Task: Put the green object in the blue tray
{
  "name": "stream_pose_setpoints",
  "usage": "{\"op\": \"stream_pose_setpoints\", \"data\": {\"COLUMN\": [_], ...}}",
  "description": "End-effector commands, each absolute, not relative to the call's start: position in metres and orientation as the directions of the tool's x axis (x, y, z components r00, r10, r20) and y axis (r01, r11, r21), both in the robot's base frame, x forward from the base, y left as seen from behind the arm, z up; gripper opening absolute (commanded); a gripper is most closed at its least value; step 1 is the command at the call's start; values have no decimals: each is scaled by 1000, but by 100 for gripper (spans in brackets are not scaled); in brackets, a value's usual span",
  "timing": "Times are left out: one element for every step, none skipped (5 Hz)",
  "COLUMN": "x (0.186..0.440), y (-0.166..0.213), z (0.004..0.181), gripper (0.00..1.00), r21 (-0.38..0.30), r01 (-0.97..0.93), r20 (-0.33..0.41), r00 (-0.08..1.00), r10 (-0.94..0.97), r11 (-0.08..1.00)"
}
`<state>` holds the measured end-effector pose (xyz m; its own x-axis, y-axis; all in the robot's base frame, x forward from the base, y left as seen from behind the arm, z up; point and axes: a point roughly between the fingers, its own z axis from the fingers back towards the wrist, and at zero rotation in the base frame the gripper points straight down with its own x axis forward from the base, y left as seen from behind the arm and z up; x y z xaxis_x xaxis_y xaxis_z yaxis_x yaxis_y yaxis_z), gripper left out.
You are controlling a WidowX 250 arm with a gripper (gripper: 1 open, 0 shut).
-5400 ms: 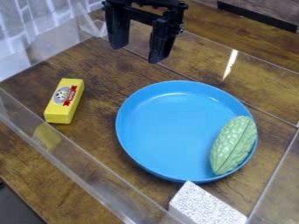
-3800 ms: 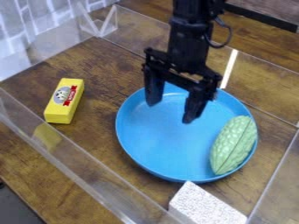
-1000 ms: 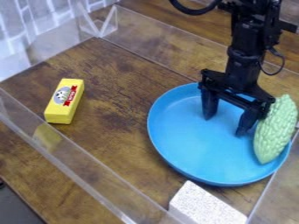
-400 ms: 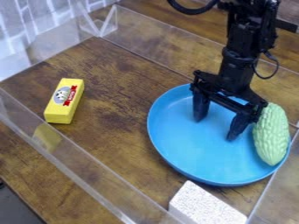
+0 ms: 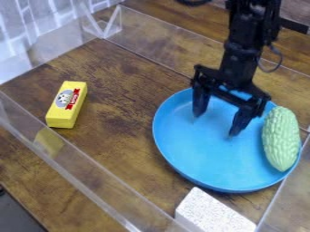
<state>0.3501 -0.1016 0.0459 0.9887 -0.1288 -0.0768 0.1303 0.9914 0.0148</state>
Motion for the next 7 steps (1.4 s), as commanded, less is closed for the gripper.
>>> {"op": "stream_pose_setpoints", "data": {"x": [356, 353, 353, 352, 352, 352, 351], "y": [-88, -78, -81, -81, -82, -83, -84], "z": [103, 122, 119, 113, 108, 103, 98], "gripper": [100, 100, 100, 100, 100, 100, 100], "r21": [18, 26, 21, 20, 18, 17, 17], "r01": [76, 50, 49, 50, 51, 52, 54], "r20": [21, 26, 19, 6, -7, -20, -33], "r00": [997, 998, 999, 999, 999, 998, 998], "r10": [-77, -51, -49, -50, -51, -52, -53], "r11": [997, 998, 999, 999, 999, 998, 998]}}
